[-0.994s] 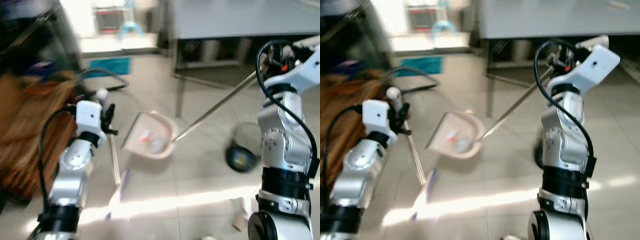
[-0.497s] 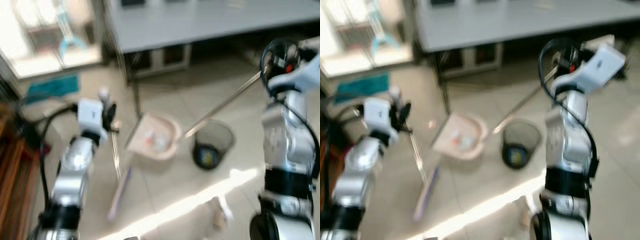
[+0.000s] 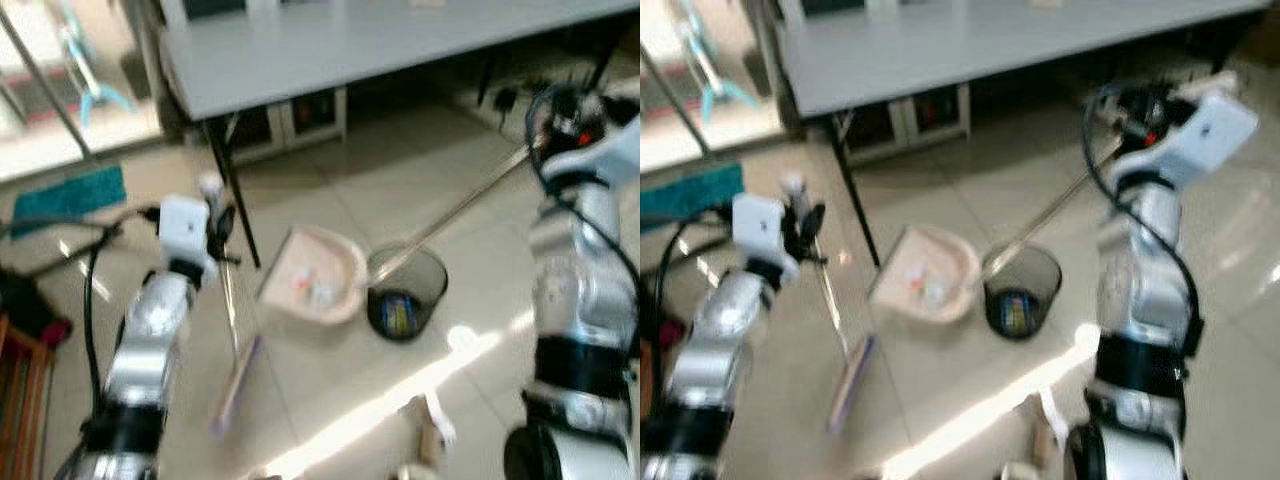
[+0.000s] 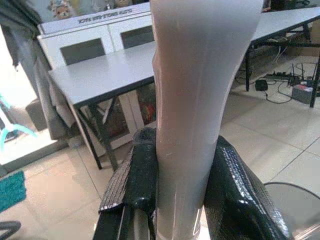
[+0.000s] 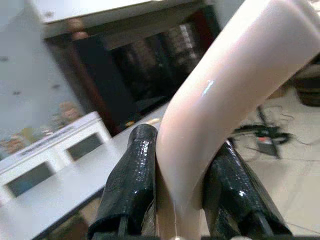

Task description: Sweep floor

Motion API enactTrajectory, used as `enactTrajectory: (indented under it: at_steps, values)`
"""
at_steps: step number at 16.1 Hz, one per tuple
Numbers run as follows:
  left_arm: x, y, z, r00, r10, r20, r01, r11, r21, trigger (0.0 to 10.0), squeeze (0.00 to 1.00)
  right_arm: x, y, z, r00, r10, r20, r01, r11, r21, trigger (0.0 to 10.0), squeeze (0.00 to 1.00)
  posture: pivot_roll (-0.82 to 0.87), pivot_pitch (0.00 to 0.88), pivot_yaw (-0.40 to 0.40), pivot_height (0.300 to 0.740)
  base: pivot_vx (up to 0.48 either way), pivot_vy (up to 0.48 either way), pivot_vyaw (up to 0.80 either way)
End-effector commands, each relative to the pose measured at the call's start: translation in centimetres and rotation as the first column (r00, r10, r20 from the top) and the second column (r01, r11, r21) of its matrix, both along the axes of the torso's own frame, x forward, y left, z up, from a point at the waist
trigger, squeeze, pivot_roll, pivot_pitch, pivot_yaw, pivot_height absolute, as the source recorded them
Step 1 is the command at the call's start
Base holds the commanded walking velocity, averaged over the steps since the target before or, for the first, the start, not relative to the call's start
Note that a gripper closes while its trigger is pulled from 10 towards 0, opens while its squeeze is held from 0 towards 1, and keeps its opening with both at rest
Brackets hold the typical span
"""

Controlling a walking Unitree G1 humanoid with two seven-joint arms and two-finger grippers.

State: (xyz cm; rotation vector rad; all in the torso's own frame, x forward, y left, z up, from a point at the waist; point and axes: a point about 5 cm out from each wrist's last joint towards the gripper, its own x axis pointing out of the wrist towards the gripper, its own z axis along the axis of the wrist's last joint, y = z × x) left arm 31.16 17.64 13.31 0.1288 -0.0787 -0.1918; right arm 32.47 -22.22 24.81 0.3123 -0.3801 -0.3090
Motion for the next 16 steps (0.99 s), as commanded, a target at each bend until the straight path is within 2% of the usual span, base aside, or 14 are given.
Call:
enactTrajectory:
  at_steps: [1, 5, 15, 16]
  values:
    - [0.2, 0.4, 1.1, 0.999, 0.005, 0.049, -0.005, 1.000, 0.001, 10.0, 0.00, -0.4, -0.1, 1.6, 0.997, -0.018, 0.070, 0.018, 1.000, -0.003, 10.0, 0.00, -0.02, 0.021, 0.071, 0.740, 0.368, 0.000, -0.80]
    - [0.2, 0.3, 0.9, 0.999, 0.003, 0.046, -0.003, 1.000, -0.001, 10.0, 0.00, -0.5, -0.3, 1.7, 0.997, -0.023, 0.071, 0.024, 1.000, -0.010, 10.0, 0.00, -0.02, 0.023, 0.074, 0.740, 0.368, 0.000, -0.80]
    - [0.3, 0.3, 0.7, 0.999, 0.000, 0.035, 0.000, 1.000, -0.009, 10.0, 0.00, -0.9, -1.2, 1.8, 0.995, -0.054, 0.078, 0.057, 0.998, -0.031, 10.0, 0.00, -0.03, 0.037, 0.078, 0.740, 0.365, 0.000, 0.00]
    - [0.3, 0.3, 0.6, 1.000, 0.006, 0.029, -0.006, 1.000, -0.007, 10.0, 0.00, -0.9, -1.3, 2.0, 0.995, -0.055, 0.082, 0.058, 0.998, -0.037, 10.0, 0.00, -0.03, 0.036, 0.078, 0.740, 0.000, 0.000, 0.00]
